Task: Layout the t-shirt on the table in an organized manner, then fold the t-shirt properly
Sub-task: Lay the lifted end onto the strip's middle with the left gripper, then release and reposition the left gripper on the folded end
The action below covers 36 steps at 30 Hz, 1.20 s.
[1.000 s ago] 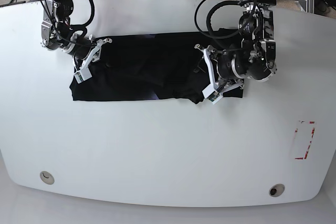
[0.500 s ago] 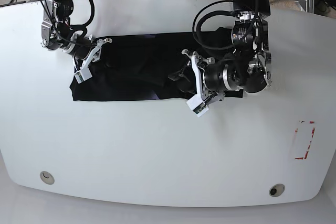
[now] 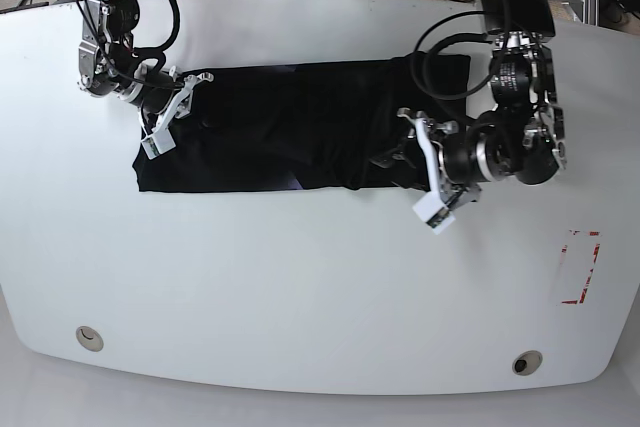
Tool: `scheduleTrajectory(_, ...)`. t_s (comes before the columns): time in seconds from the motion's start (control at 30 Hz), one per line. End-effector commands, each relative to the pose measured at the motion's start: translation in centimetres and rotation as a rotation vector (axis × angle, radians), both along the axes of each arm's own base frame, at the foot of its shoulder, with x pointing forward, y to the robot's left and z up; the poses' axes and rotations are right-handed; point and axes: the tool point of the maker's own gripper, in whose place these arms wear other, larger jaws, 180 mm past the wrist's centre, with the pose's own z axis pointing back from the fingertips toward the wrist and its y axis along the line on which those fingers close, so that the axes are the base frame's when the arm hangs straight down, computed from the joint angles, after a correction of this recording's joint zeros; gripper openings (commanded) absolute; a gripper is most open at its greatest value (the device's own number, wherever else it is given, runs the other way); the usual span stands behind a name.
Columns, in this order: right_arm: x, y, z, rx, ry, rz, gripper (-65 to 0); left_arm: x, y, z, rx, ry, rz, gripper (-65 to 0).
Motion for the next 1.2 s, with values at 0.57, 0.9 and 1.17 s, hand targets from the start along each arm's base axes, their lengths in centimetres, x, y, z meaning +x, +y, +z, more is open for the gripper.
scheduleTrajectory(0.57, -2.2, -1.1, -2.2, -0.111, 0.114, 0.046, -60.6, -0.9, 4.5, -0.9, -0.023, -0.021, 0.123, -37.5)
scheduleTrajectory(0.9, -2.2, -1.1, -2.2, -0.112, 0.115, 0.046, -60.6, -0.4, 0.1, -1.7, 0.02, -0.102, 0.045, -37.5)
scheduleTrajectory(1.17, -2.2, -1.1, -2.2, -0.112, 0.115, 0.046, -60.6, -0.2, -2.7, -2.3, 0.075, -0.134, 0.019, -37.5)
